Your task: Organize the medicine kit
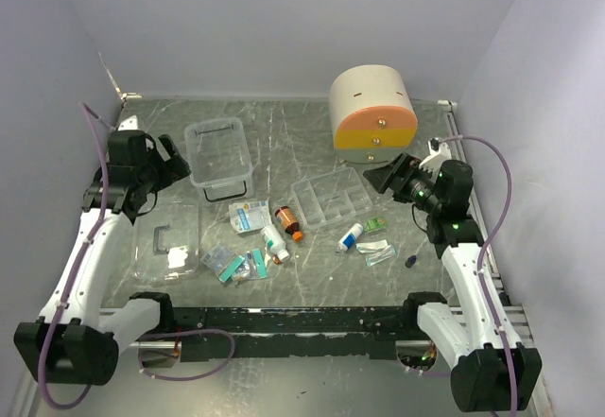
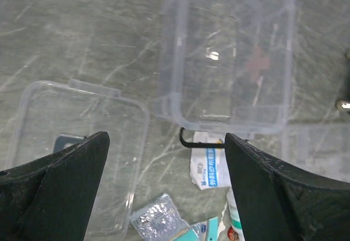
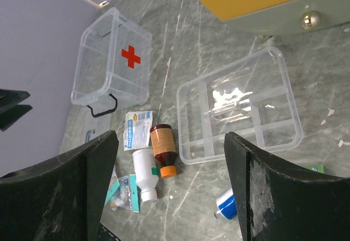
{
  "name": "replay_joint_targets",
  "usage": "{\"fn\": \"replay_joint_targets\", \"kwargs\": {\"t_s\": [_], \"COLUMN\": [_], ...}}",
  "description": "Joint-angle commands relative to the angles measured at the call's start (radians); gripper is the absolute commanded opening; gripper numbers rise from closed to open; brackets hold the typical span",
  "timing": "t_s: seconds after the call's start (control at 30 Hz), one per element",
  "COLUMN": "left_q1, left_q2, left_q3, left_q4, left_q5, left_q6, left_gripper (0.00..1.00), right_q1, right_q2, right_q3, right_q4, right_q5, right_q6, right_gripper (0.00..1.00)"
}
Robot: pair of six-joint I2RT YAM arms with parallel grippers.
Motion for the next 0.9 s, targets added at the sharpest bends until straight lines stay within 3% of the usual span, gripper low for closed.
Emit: {"fn": "replay_joint_targets", "kwargs": {"t_s": [0.0,0.13,0.37,0.53,0.87], "left_q1": [0.066,0.117,0.119,0.119,0.119], "left_q2": [0.013,0.022,0.089,0.162,0.305], "left_q3": [-0.016,-0.038,-0.093,-0.084,-0.071], "left_q4": [-0.005,0.014,0.114,0.16,0.238], "left_q5": [0.01,0.041,0.224,0.272,0.409], "left_q6": [-0.023,-0.025,-0.021,-0.019,-0.028], "left_gripper": [0.97,0.97,0.91,0.86,0.61], "right_q1": [-0.012,-0.012,-0.012,-0.01,-0.005], "right_q2": [-0.003,0.031,0.075,0.123,0.176], "right_q3": [-0.035,-0.043,-0.046,-0.055,-0.061], "right_q4": [0.054,0.059,0.042,0.075,0.121], "right_q5": [0.02,-0.005,-0.015,-0.071,-0.049], "right_q6": [0.079,0.086,0.038,0.045,0.035], "right_gripper": [0.78,0.74,0.73,0.73,0.73]}}
